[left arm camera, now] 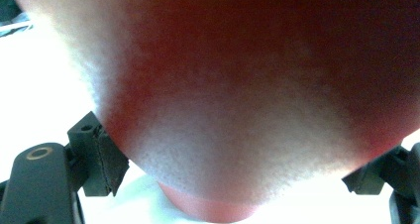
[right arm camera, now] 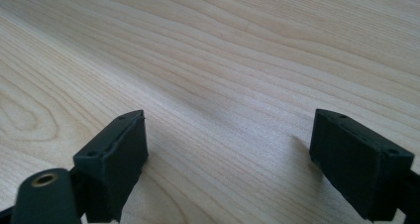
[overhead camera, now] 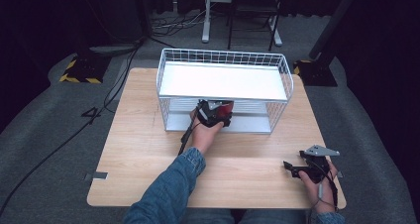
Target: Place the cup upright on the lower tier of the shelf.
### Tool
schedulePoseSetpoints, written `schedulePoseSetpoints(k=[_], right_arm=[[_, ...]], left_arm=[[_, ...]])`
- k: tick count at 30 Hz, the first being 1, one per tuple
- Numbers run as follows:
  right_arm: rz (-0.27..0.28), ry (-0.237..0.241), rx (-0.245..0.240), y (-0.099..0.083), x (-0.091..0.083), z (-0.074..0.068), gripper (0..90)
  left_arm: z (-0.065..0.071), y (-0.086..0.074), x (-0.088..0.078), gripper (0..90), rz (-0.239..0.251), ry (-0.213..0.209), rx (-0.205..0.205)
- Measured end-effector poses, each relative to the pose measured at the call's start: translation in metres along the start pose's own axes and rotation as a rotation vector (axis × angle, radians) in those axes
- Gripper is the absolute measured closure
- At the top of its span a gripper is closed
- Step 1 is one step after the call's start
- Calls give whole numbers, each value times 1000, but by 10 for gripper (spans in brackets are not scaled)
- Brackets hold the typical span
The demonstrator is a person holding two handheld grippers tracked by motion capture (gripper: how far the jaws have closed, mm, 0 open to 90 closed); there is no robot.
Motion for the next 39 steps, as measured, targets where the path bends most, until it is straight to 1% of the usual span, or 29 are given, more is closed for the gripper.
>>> schedulePoseSetpoints(k=[1, 4, 6, 7, 8, 9, 12, 13, 15, 16, 17, 18, 20, 21, 22, 25, 27, 28, 29, 30, 31, 32, 35, 36, 39], right_arm=[[0, 0, -1, 0, 0, 0, 152], [0, 0, -1, 0, 0, 0, 152], [0, 0, -1, 0, 0, 0, 152], [0, 0, 0, 0, 0, 0, 152], [0, 0, 0, 0, 0, 0, 152], [0, 0, 0, 0, 0, 0, 152], [0, 2, -3, 0, 0, 0, 152], [2, 5, -4, 0, 0, 0, 152], [1, 4, -3, 0, 0, 0, 152], [2, 5, -4, 0, 0, 0, 152], [1, 4, -3, 0, 0, 0, 152], [1, 4, -3, 0, 0, 0, 152], [1, 5, -4, 0, 0, 0, 152], [1, 5, -4, 0, 0, 0, 152], [2, 5, -4, 0, 0, 0, 152], [2, 5, -4, 0, 0, 0, 152], [1, 4, -3, 0, 0, 0, 152], [1, 4, -4, 0, 0, 0, 152], [1, 4, -4, 0, 0, 0, 152], [1, 4, -3, 0, 0, 0, 152], [1, 3, -4, 0, 0, 0, 152], [1, 3, -4, 0, 0, 0, 152], [1, 4, -4, 0, 0, 0, 152], [0, 3, -3, 0, 0, 0, 152], [1, 3, -3, 0, 0, 0, 153]], left_arm=[[1, 2, 3, 163, 27, 13, -37], [-1, 2, 7, 162, 14, 21, -49], [-2, 1, 8, 162, 15, 25, -57], [-4, -1, 9, 162, -6, 38, -58], [-4, -1, 9, 162, -6, 38, -58], [-9, -1, 13, 162, -9, -14, 8], [-8, -1, 14, 160, -7, -22, 7], [-8, -1, 12, 160, -12, 35, -14], [-8, -1, 12, 159, -16, 35, -13], [-8, -1, 14, 157, -15, 2, 1], [-8, -1, 14, 156, -15, 2, 1], [-8, -1, 13, 154, -14, 12, -5], [-8, -1, 13, 151, -15, 5, 1], [-7, -1, 13, 149, -4, -5, -10], [-7, -2, 13, 149, -2, 0, -20], [-7, -3, 12, 149, -5, 4, -12], [-7, -4, 12, 148, -8, 2, -16], [-7, -5, 13, 148, -9, -23, 5], [-7, -5, 13, 149, -9, -23, 5], [-7, -6, 11, 149, -13, 28, -11], [-7, -7, 10, 150, -12, -1, -3], [-8, -8, 9, 151, -25, -19, 17], [-8, -10, 6, 151, -8, -19, 1], [-8, -11, 4, 151, -14, -18, 2], [-7, -14, -1, 151, -4, -26, -2]])
Point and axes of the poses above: each handheld gripper's, and its own axes: x roughly forward along the jaws, y roughly out of its top, z roughly to its right, the point moved 4 cm from there along x, roughly forward along the jaws
